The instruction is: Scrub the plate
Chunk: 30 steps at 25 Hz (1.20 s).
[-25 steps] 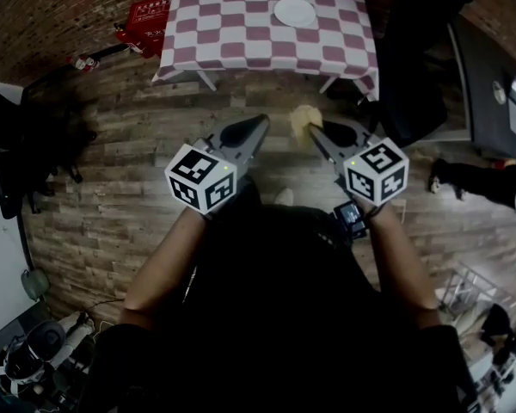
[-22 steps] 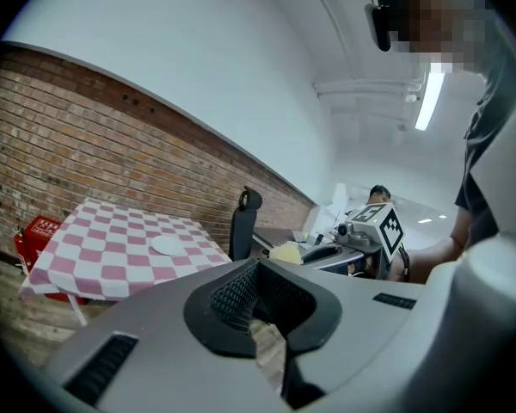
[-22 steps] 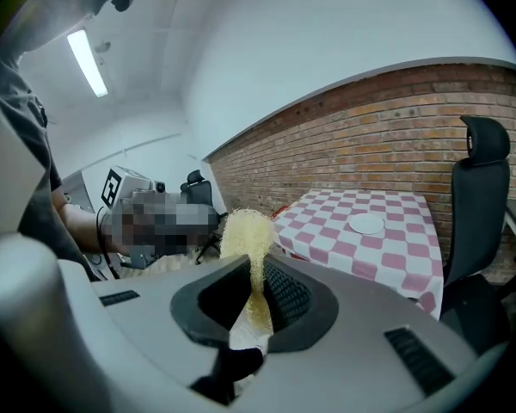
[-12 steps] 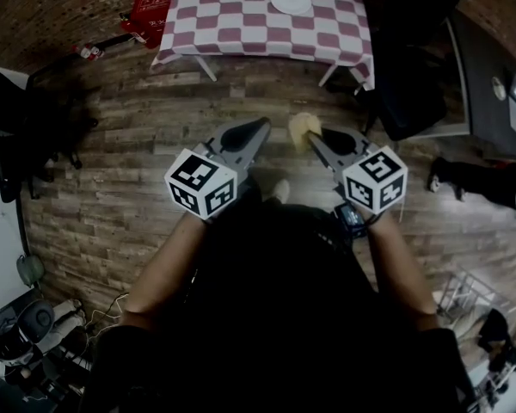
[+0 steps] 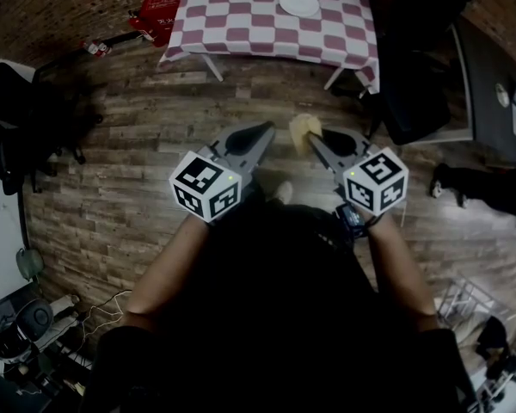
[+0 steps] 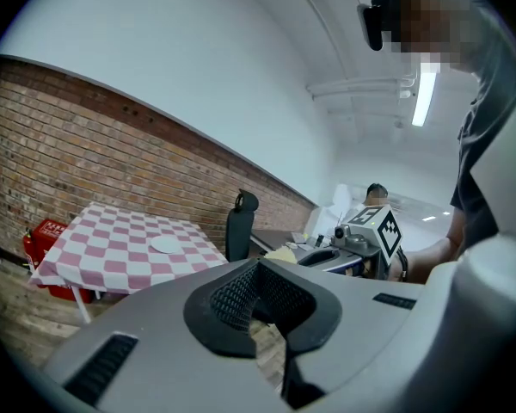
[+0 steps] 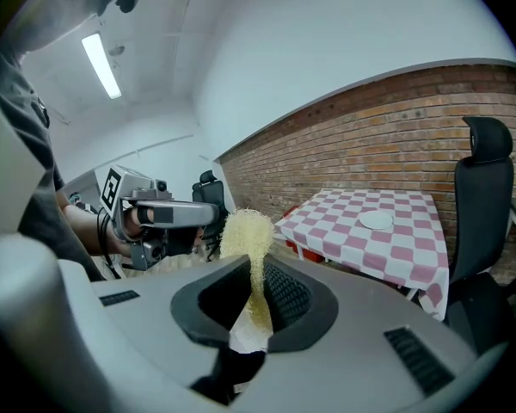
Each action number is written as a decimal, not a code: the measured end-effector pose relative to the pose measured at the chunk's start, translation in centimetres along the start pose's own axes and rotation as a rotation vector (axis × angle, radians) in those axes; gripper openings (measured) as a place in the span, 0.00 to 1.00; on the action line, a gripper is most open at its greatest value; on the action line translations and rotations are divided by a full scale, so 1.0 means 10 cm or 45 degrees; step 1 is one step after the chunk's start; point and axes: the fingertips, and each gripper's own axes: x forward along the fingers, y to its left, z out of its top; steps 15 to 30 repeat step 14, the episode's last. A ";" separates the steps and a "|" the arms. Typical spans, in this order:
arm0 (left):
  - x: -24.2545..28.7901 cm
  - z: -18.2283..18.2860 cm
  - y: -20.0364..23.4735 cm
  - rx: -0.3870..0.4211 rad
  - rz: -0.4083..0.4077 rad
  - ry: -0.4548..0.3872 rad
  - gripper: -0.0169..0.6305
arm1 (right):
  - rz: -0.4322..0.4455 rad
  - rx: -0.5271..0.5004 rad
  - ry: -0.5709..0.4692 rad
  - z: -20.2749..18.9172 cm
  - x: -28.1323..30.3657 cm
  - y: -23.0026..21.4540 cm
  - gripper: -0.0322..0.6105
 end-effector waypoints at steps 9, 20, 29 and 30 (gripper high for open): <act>0.01 0.03 -0.02 0.004 0.012 -0.009 0.04 | 0.005 -0.010 0.005 0.02 -0.02 -0.01 0.12; 0.03 0.02 -0.01 0.000 0.007 -0.009 0.04 | 0.005 -0.011 0.005 0.02 -0.01 -0.03 0.12; 0.03 0.02 -0.01 0.000 0.007 -0.009 0.04 | 0.005 -0.011 0.005 0.02 -0.01 -0.03 0.12; 0.03 0.02 -0.01 0.000 0.007 -0.009 0.04 | 0.005 -0.011 0.005 0.02 -0.01 -0.03 0.12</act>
